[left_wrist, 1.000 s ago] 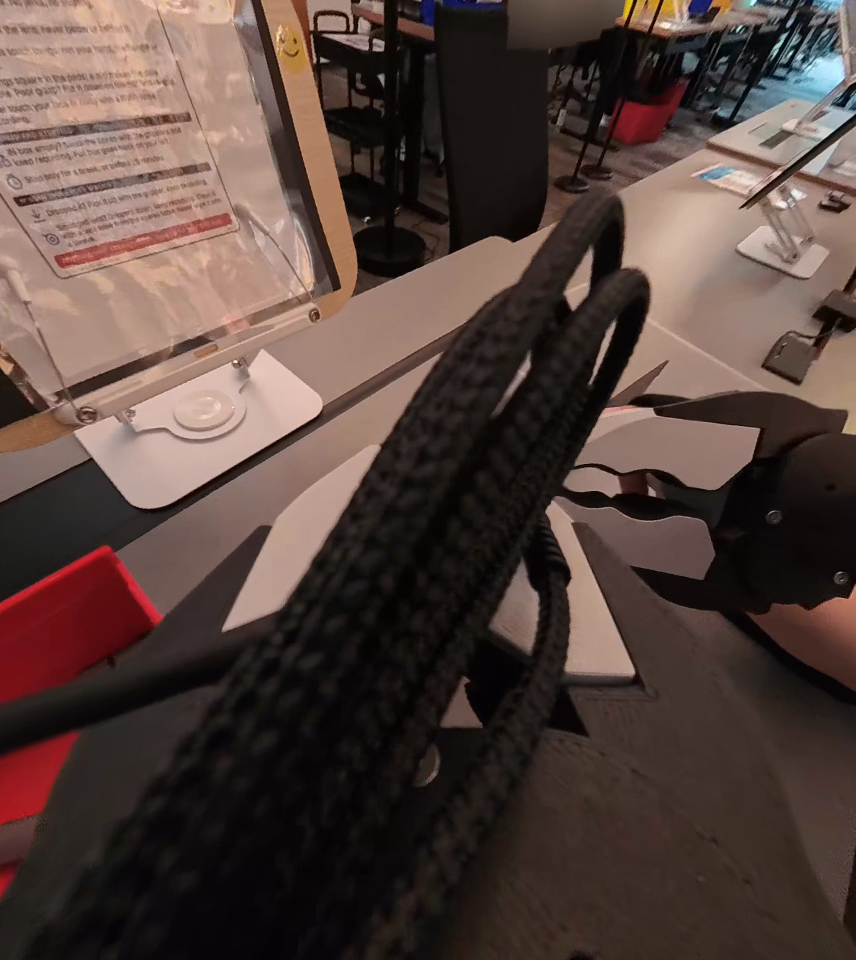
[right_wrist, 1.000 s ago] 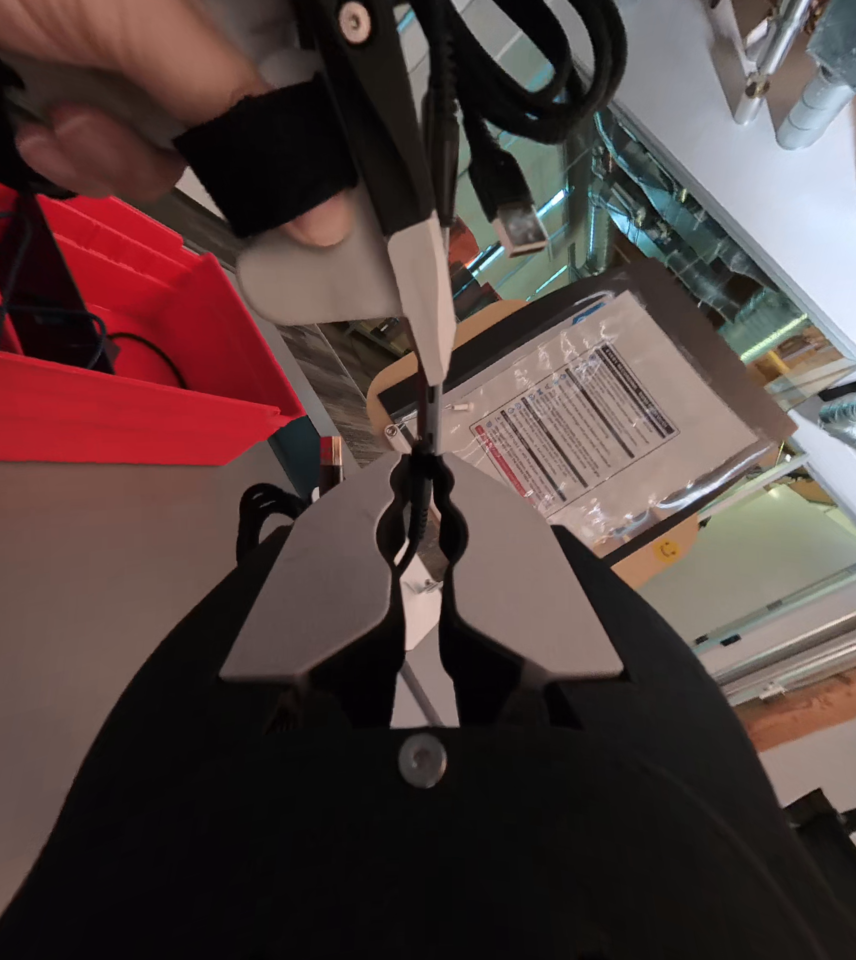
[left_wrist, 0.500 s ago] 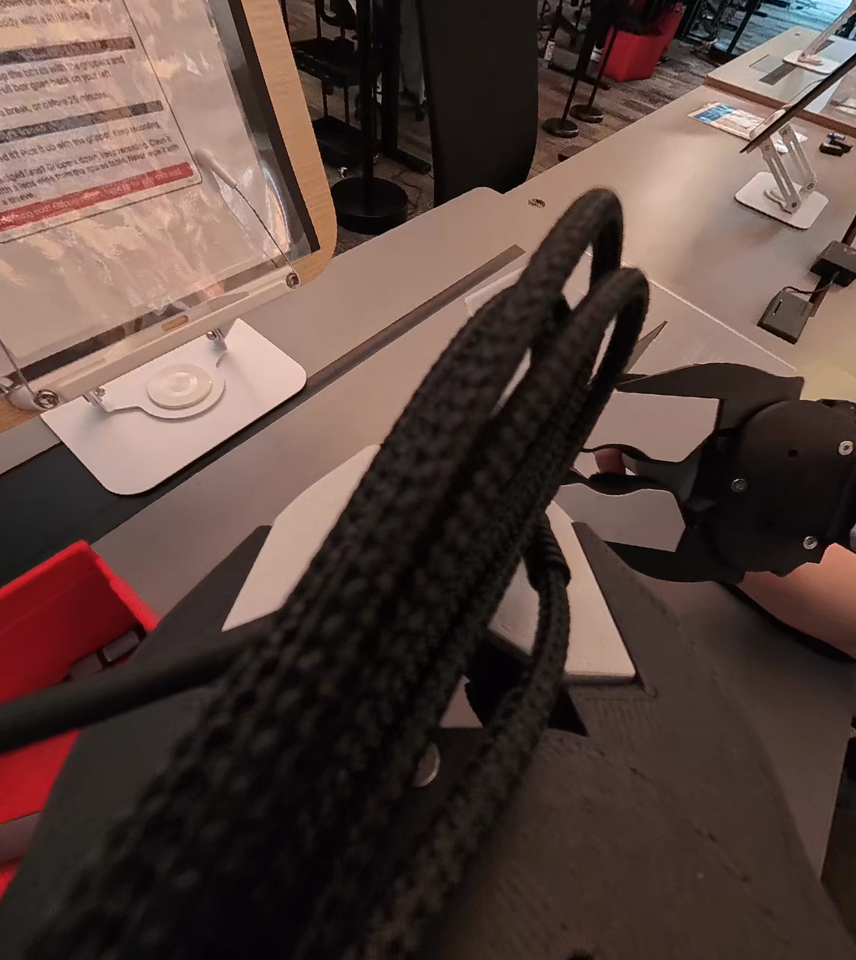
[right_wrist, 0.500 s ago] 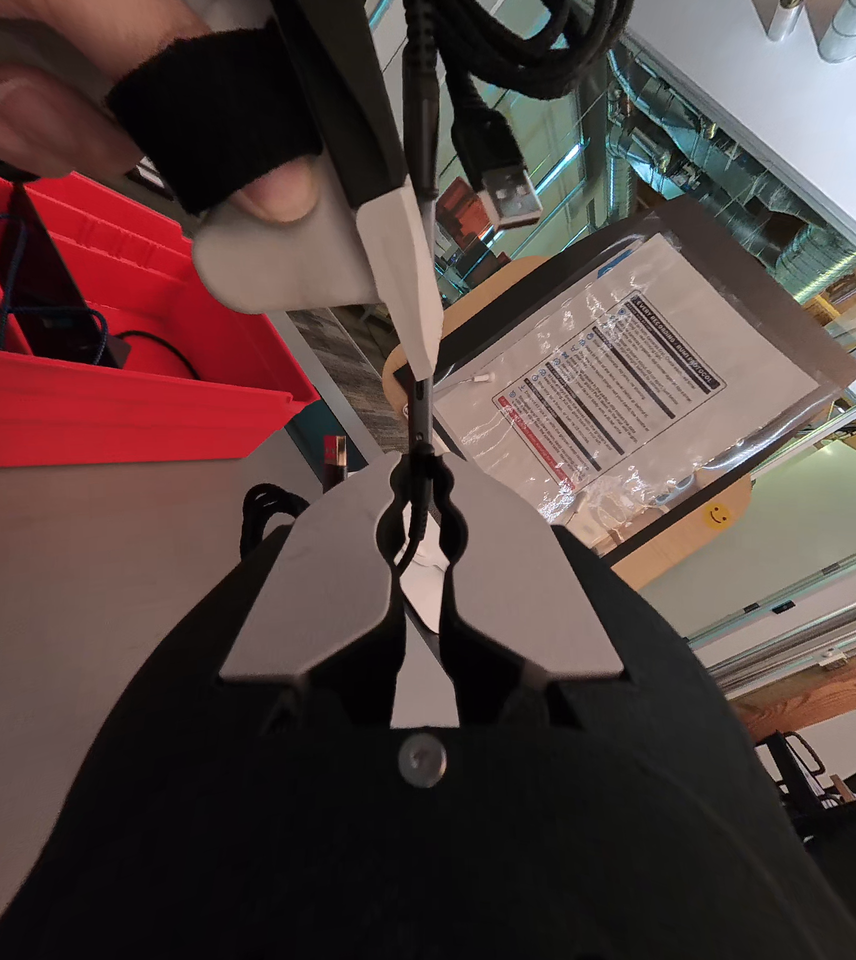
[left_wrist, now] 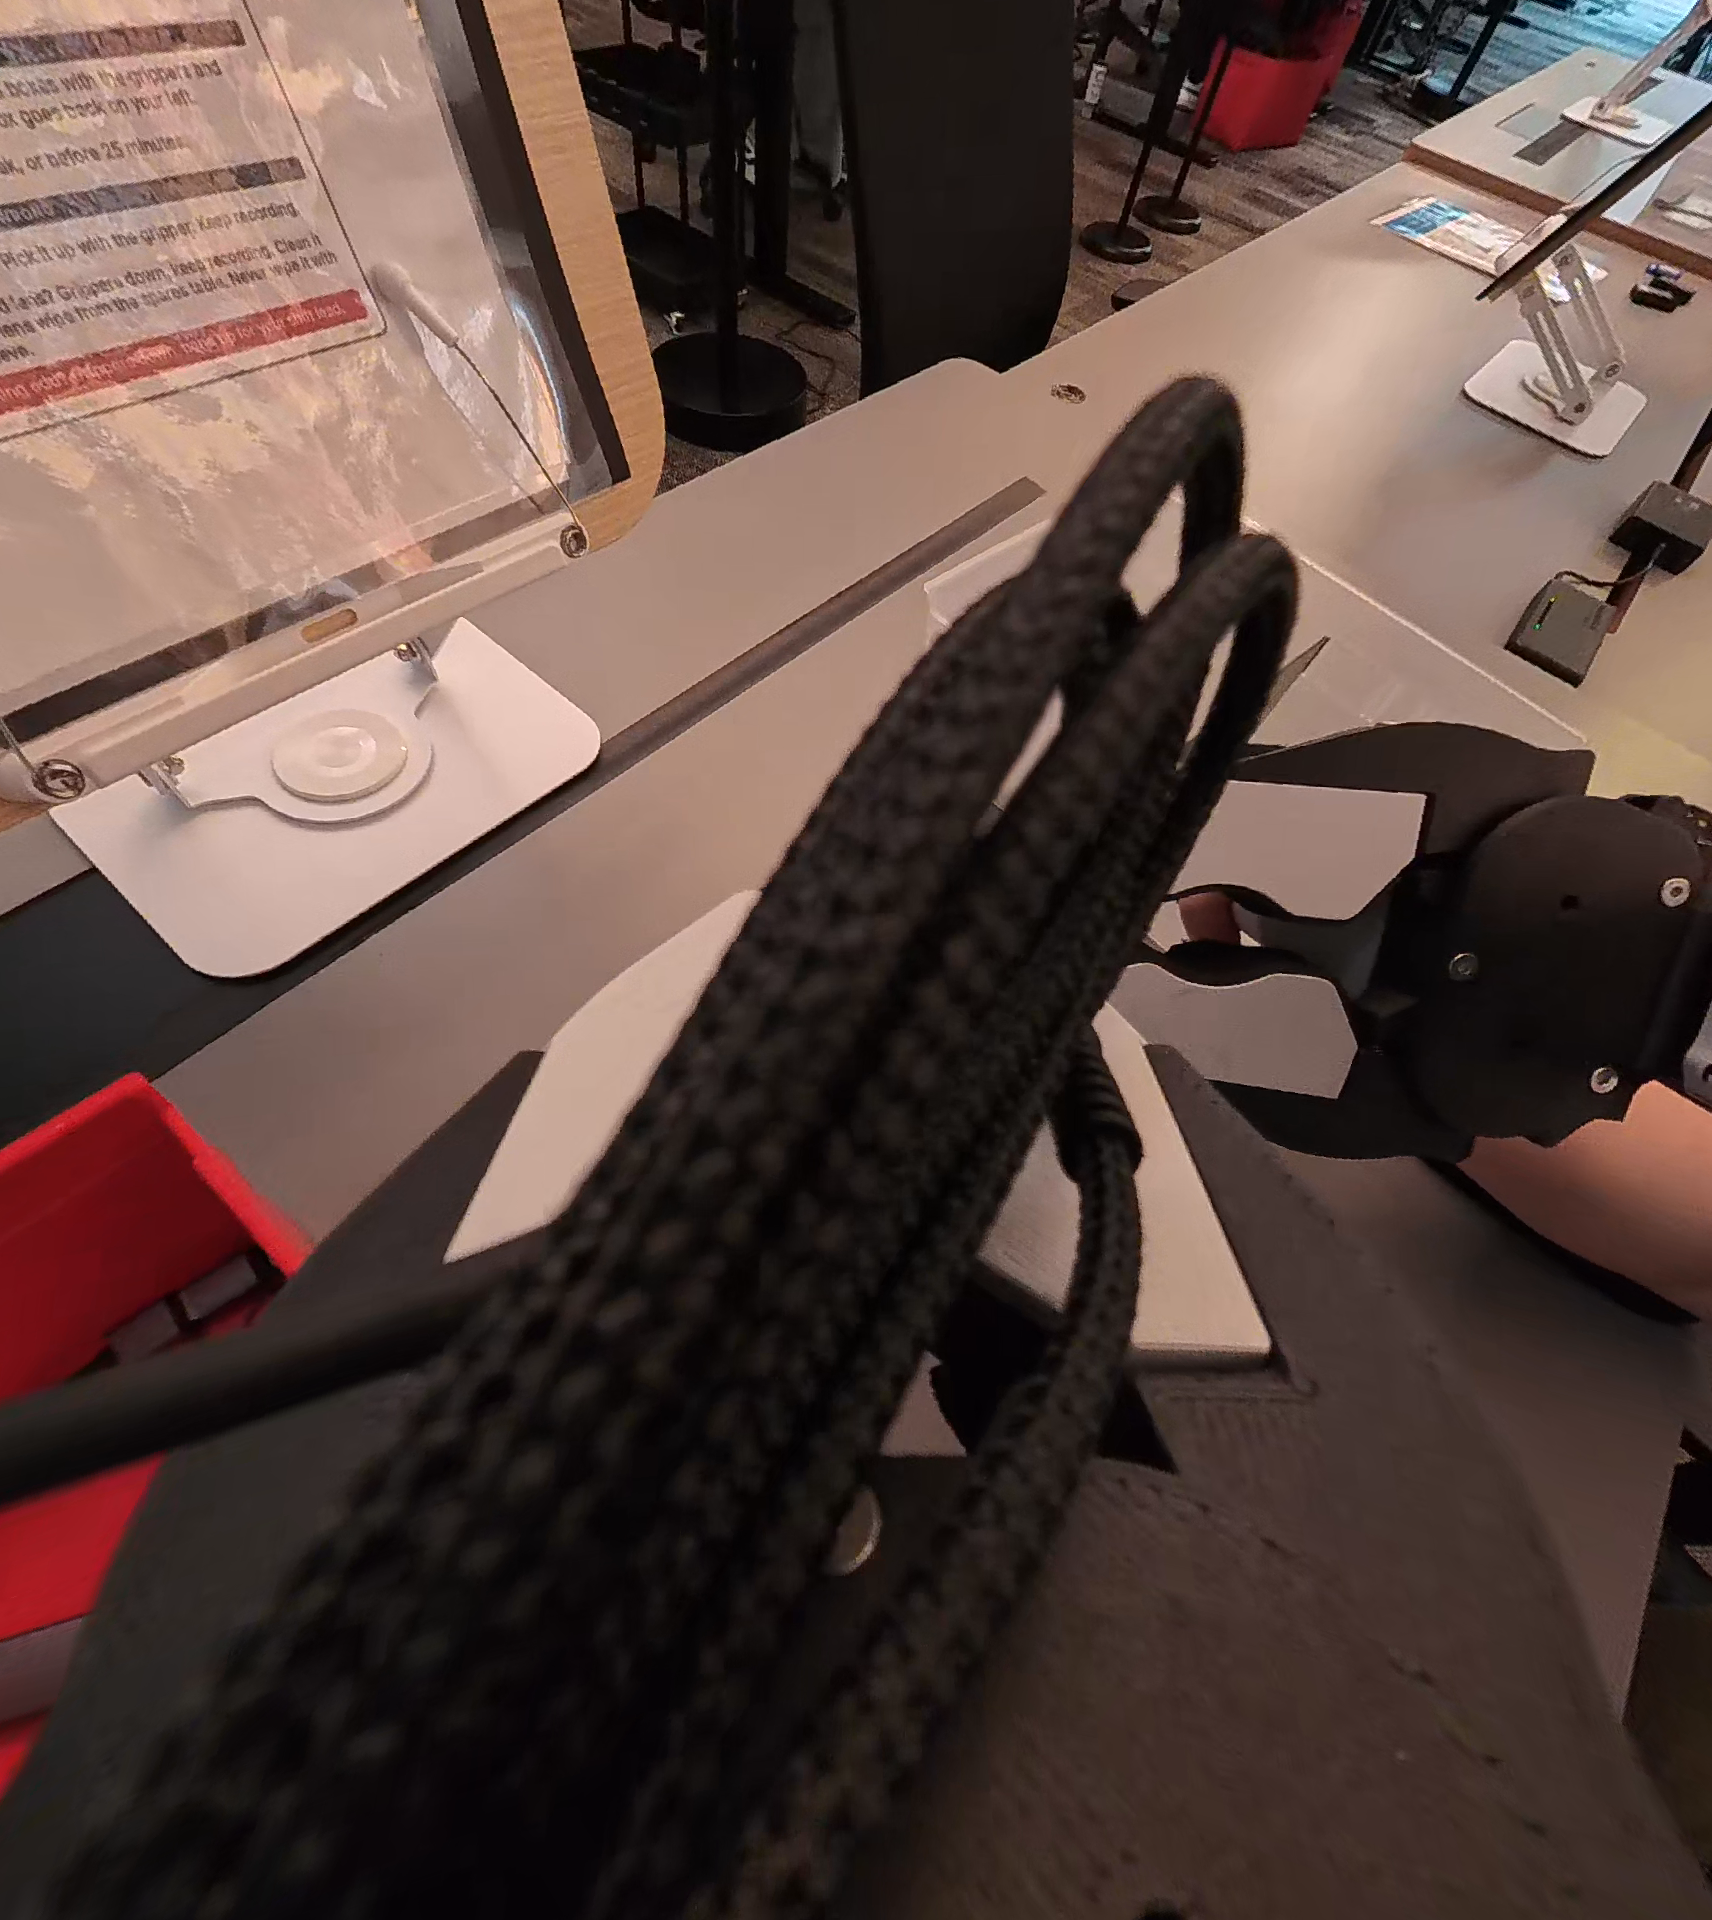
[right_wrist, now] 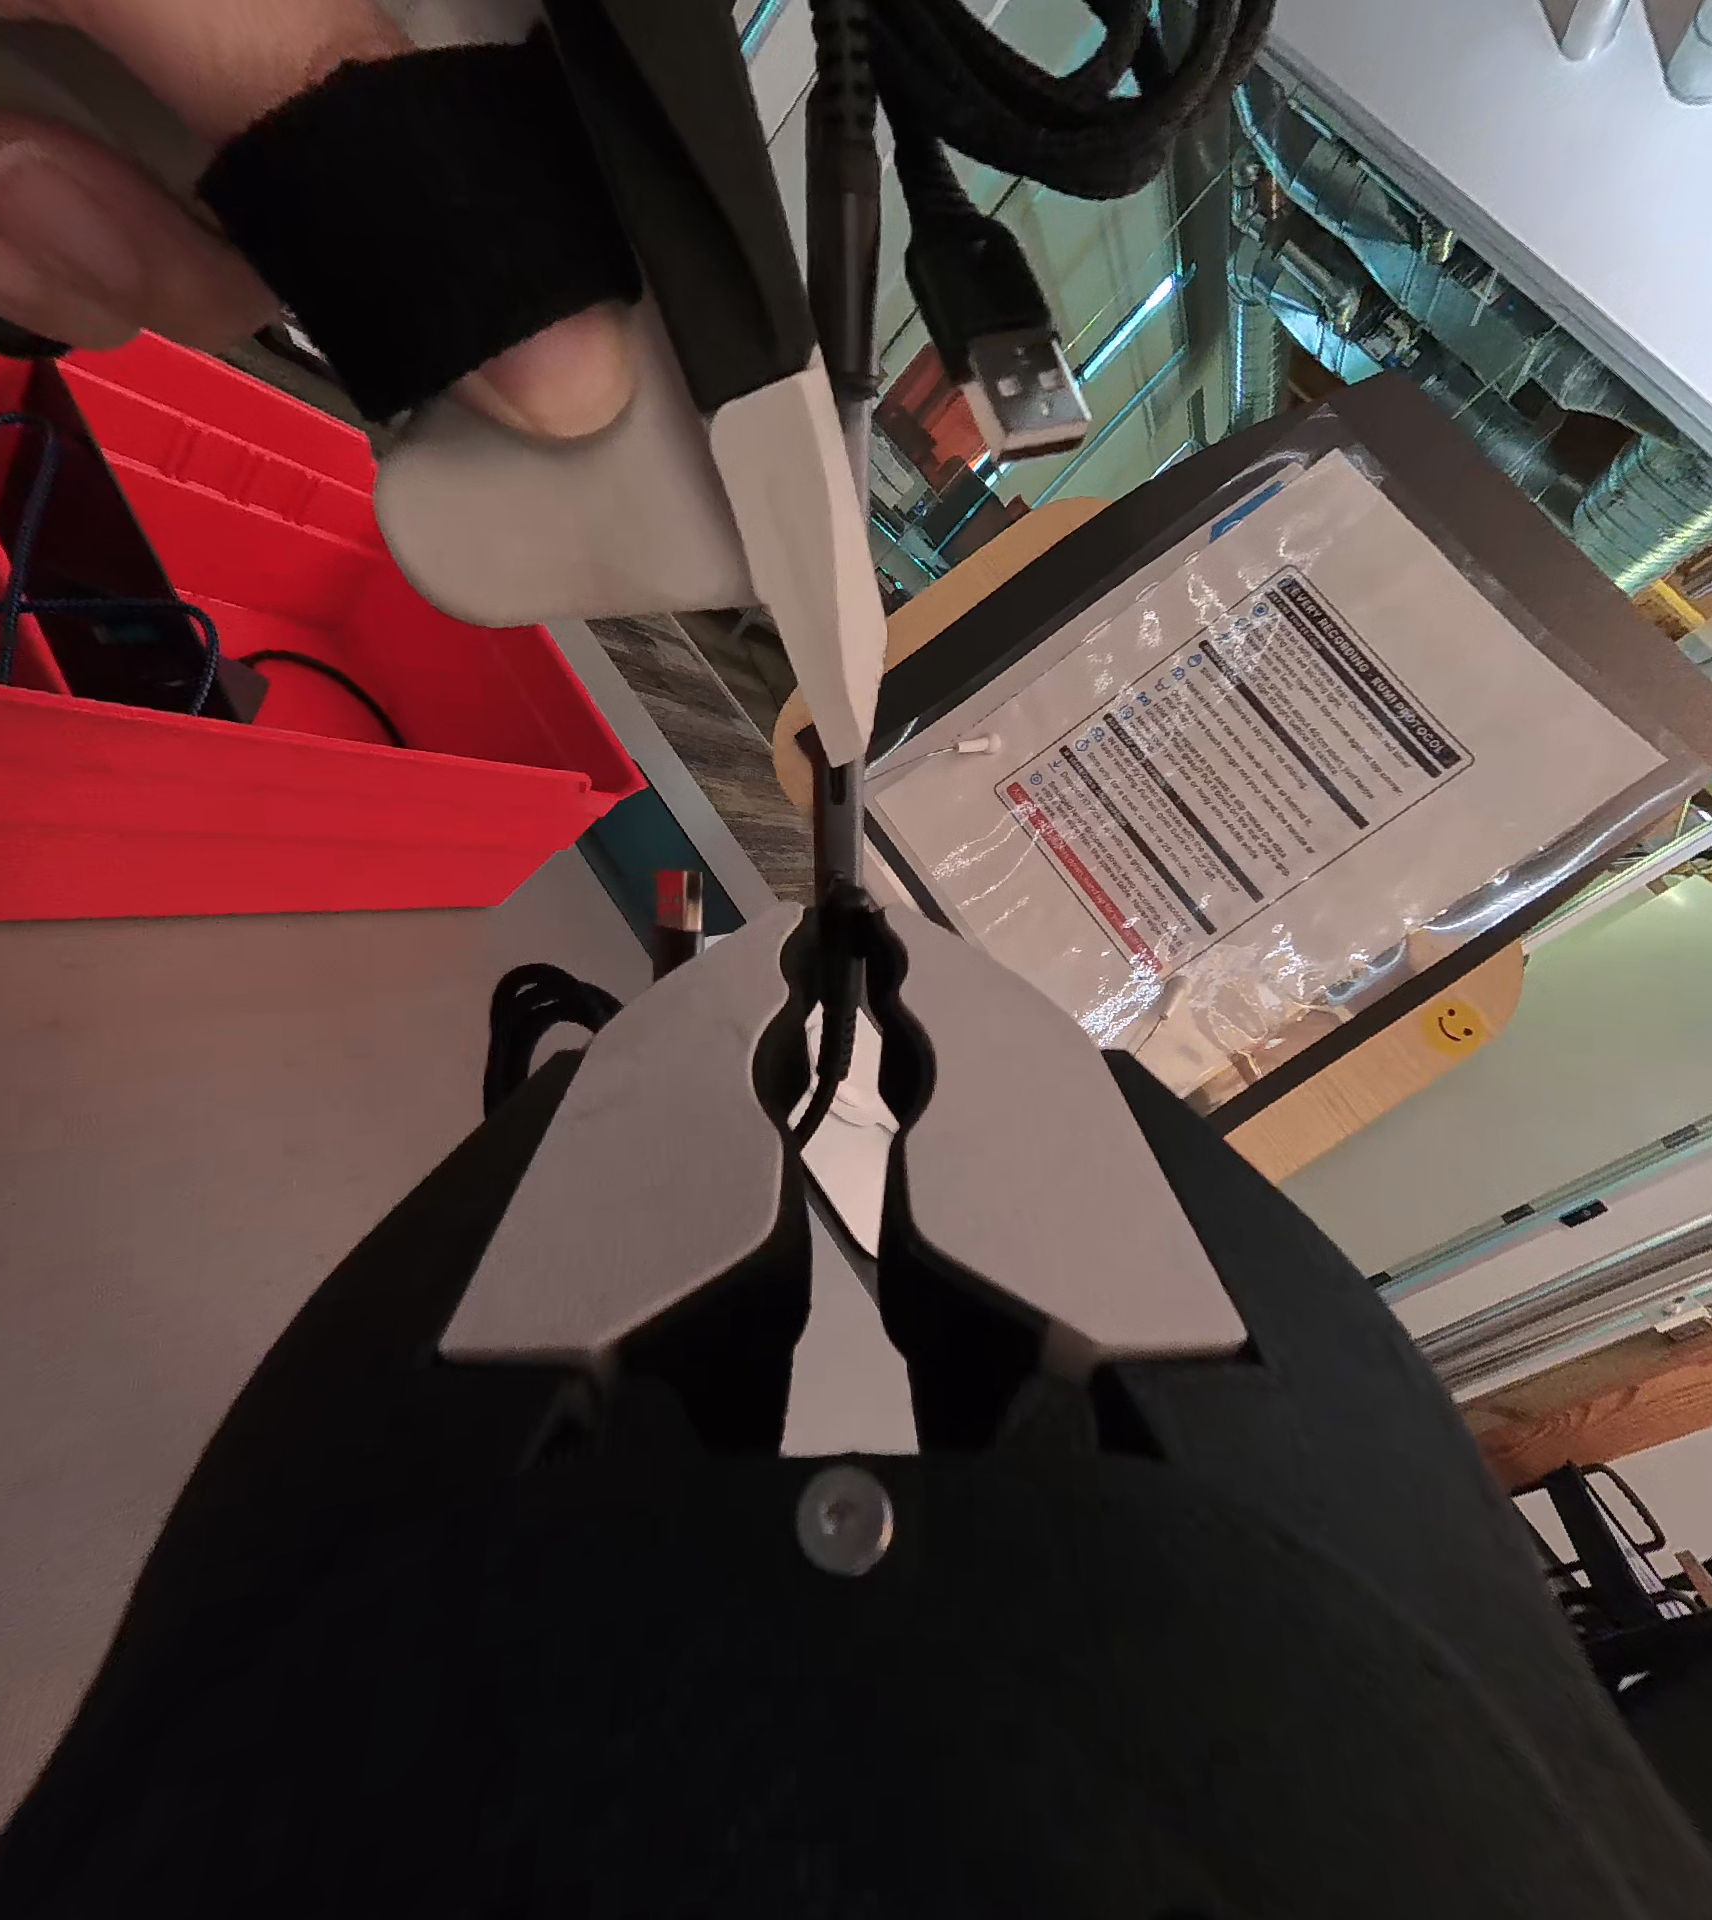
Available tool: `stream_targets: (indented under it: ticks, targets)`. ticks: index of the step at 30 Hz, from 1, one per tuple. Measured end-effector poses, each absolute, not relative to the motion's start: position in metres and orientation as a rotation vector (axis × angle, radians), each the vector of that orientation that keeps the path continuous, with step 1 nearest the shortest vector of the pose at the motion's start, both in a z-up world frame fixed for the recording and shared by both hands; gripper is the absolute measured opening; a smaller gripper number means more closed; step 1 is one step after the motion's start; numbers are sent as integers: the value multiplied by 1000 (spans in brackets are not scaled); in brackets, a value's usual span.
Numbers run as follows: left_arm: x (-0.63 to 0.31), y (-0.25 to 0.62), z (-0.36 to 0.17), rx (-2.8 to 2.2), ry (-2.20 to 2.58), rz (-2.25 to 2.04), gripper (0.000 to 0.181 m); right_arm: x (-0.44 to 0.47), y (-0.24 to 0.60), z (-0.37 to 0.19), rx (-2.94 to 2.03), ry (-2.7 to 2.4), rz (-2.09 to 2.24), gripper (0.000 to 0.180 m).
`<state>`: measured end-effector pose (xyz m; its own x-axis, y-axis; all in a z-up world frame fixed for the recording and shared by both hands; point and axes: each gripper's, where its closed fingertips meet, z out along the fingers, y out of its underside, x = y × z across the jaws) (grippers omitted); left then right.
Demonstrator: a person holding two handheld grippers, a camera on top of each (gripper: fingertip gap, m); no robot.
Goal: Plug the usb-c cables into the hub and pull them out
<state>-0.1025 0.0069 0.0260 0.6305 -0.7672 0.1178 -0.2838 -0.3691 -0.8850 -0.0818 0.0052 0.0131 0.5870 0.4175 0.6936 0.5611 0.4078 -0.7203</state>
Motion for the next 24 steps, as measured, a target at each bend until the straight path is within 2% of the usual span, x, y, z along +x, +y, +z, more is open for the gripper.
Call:
stream_targets:
  ticks: [13, 19, 24]
  targets:
    - [-99, 9, 22, -1925, 820, -771, 71, -79, 7, 10, -1208, -1005, -134, 8]
    - [-95, 10, 16, -1932, 871, -604, 72, -79, 11, 2, -1232, -1030, -173, 8]
    - [-95, 3, 23, -1901, 873, -728, 73, -80, 3, 11, -1167, -1017, -113, 8]
